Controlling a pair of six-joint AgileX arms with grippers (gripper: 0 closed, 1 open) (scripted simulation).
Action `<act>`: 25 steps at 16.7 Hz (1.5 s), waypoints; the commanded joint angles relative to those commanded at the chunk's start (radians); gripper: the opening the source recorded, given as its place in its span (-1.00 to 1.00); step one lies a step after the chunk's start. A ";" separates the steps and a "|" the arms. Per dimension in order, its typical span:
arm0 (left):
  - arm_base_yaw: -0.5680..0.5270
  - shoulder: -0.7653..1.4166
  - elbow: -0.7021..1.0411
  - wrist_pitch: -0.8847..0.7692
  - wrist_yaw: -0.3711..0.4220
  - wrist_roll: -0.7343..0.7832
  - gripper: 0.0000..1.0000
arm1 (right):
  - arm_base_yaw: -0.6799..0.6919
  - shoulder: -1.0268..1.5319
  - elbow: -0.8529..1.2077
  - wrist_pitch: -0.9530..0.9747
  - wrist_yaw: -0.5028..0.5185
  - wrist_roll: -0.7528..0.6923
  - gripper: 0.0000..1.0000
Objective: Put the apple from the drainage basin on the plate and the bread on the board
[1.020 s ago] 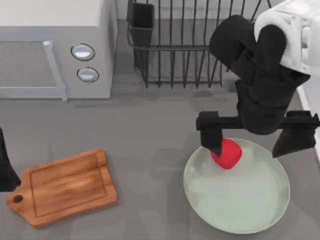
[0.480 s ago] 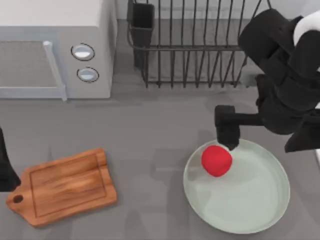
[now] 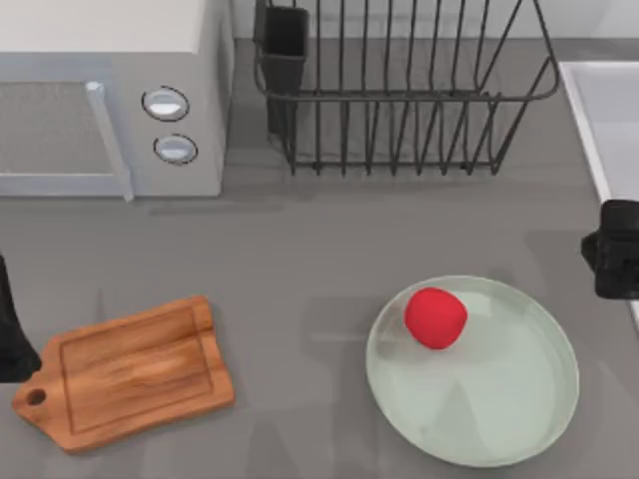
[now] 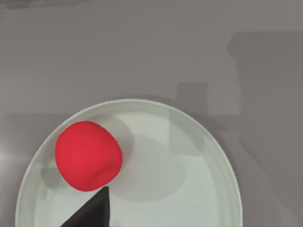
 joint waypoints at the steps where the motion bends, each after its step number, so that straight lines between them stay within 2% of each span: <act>1: 0.000 0.000 0.000 0.000 0.000 0.000 1.00 | -0.034 -0.116 -0.082 0.066 0.000 -0.035 1.00; 6: 0.000 0.000 0.000 0.000 0.000 0.000 1.00 | -0.201 -0.640 -0.496 0.400 0.000 -0.206 1.00; 11: 0.000 0.000 0.000 0.000 0.000 0.000 1.00 | -0.323 -0.927 -0.758 0.636 0.000 -0.331 1.00; 20: 0.003 0.011 0.010 -0.009 0.000 0.011 1.00 | -0.346 -0.973 -0.801 0.677 0.000 -0.354 1.00; 25: 0.048 0.224 0.173 -0.154 0.004 0.210 1.00 | -0.346 -0.973 -0.801 0.677 0.000 -0.354 1.00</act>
